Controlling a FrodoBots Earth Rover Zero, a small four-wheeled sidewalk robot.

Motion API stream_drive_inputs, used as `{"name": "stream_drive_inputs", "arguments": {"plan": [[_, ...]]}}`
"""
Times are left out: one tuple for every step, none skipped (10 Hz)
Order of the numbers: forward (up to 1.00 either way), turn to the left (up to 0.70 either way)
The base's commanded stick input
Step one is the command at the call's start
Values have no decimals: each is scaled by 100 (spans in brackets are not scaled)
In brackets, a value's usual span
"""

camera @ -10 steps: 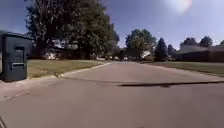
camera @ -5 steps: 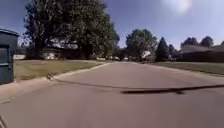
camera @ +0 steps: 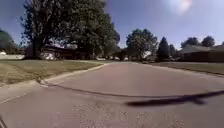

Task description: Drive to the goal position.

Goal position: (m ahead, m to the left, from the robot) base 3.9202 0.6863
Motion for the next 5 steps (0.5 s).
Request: {"name": "stream_drive_inputs", "arguments": {"plan": [[100, 0], [100, 0], [100, 0], [100, 0], [100, 0]]}}
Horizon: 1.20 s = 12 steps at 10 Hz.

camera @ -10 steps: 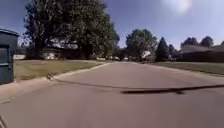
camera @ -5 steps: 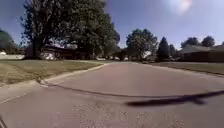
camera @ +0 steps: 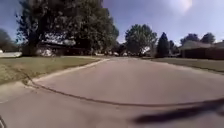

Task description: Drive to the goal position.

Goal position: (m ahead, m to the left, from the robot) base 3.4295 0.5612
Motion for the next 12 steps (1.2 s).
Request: {"name": "stream_drive_inputs", "arguments": {"plan": [[100, 0], [100, 0], [100, 0], [100, 0], [100, 0], [100, 0], [100, 0], [100, 0], [100, 0], [100, 0], [100, 0], [100, 0]]}}
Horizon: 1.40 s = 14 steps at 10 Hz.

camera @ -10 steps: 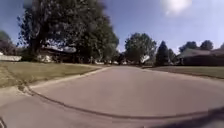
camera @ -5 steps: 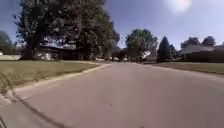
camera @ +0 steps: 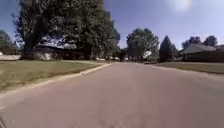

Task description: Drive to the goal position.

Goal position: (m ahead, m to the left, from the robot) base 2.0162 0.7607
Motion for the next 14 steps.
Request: {"name": "stream_drive_inputs", "arguments": {"plan": [[100, 0], [100, 0], [100, 0], [100, 0], [100, 0], [100, 0], [100, 0], [100, 0], [100, 0], [100, 0], [100, 0], [100, 0], [100, 0], [100, 0]]}}
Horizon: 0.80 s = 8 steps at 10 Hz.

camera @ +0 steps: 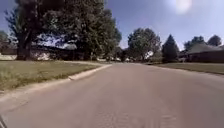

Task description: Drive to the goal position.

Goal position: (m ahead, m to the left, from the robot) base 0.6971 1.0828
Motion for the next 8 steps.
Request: {"name": "stream_drive_inputs", "arguments": {"plan": [[100, 0], [100, 0], [100, 0], [100, 0], [100, 0], [100, 0], [100, 0], [100, 0]]}}
